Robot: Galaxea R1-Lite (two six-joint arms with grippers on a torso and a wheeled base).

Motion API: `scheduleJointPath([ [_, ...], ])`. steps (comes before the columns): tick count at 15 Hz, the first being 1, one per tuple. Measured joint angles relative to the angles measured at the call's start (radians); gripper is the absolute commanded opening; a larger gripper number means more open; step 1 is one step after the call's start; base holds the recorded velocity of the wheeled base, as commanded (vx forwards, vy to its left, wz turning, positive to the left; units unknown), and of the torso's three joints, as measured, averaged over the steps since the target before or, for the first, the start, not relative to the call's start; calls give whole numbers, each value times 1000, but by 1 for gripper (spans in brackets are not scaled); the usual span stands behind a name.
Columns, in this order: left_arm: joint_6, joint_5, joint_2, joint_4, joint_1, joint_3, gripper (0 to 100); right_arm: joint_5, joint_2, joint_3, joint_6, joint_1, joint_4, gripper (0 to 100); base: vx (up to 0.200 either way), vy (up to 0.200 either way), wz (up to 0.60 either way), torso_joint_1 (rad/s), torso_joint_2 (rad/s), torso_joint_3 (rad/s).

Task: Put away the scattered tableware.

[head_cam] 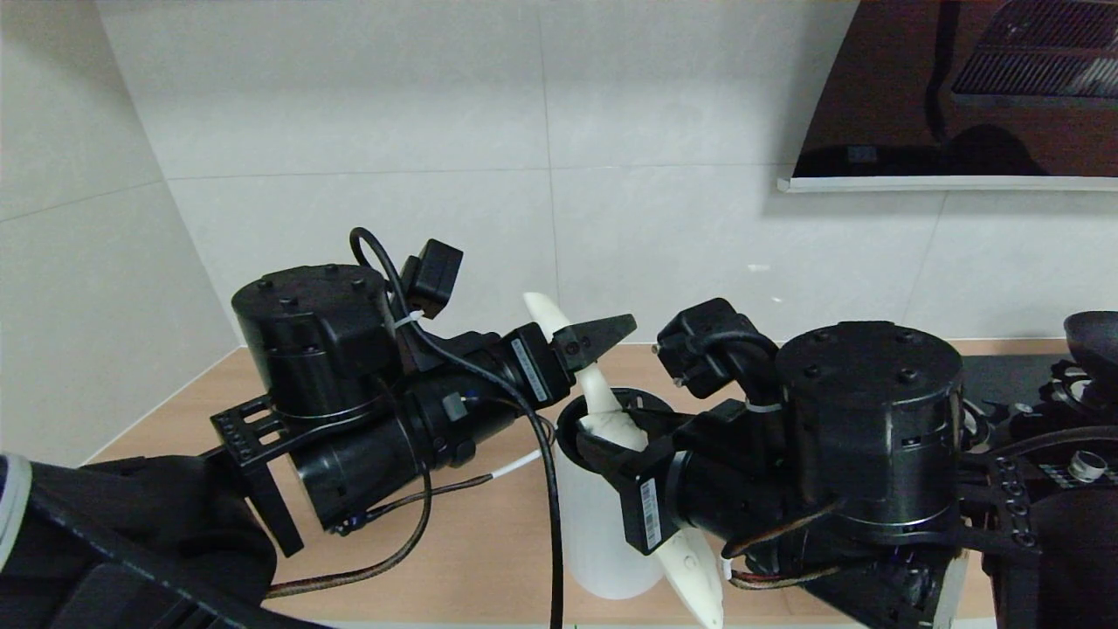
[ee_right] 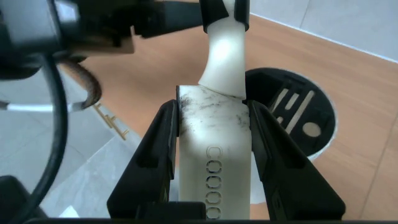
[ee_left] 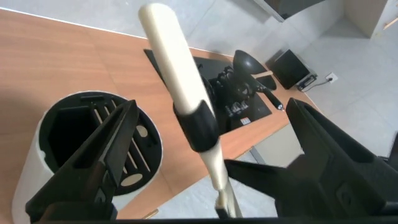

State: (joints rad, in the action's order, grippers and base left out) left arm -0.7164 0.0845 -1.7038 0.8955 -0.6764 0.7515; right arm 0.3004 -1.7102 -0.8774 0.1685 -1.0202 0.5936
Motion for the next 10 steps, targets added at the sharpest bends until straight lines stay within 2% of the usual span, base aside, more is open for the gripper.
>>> scheduleJointPath([
  [3, 0, 0, -6, 2, 0, 0, 100, 0, 0, 1, 0, -3, 0, 0, 0, 0, 0, 0, 0, 0],
  [4, 0, 0, -9, 1, 0, 0, 0, 0, 0, 1, 0, -4, 0, 0, 0, 0, 0, 0, 0, 0],
  [10, -1, 6, -10, 3, -1, -4, 0, -1, -1, 1, 10, -4, -1, 0, 0, 0, 0, 0, 0, 0],
])
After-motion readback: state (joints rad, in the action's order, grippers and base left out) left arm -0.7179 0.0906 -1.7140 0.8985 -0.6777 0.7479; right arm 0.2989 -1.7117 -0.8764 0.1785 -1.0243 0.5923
